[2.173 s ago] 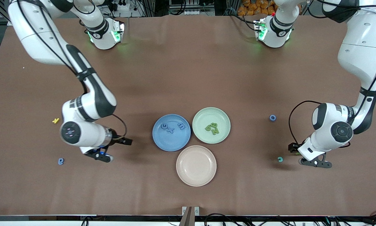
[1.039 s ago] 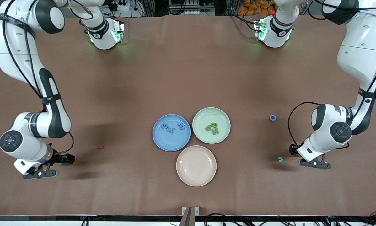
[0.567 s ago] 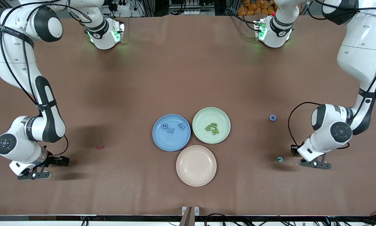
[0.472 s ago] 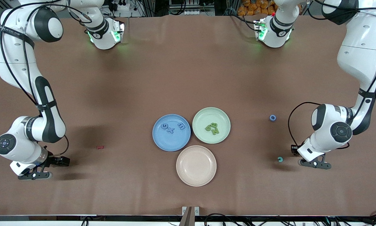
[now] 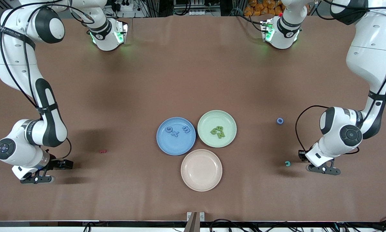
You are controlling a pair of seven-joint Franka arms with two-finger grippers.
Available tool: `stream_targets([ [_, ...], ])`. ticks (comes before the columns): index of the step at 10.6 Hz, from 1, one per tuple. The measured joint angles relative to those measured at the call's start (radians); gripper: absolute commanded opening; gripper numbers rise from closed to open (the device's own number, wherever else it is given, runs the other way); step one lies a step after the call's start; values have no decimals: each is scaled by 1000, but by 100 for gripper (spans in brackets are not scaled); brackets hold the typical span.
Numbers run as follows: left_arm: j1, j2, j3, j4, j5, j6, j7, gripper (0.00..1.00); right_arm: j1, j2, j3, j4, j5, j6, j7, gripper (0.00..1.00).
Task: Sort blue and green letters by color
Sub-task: 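Grasp the blue a with the right gripper while the left gripper grasps green letter, then drop the green letter on the green plate while the right gripper carries the a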
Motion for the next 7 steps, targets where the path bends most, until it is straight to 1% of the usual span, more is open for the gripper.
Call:
stream_targets([
  [2,-2,-10,-47,6,-36,-5,0,0,-1,1,0,0,16,-6,-23,21],
  [3,-4,-18,-75,6,-66,-12,-1,0,-5,2,0,0,19,-8,-60,0],
  [4,-6,-25,-98,6,-94,-23,-23,0,-11,3,0,0,21,-11,-98,0],
  [7,-9,-30,-152,6,-109,-40,-119,0,-23,3,6,0,36,-13,-183,0],
])
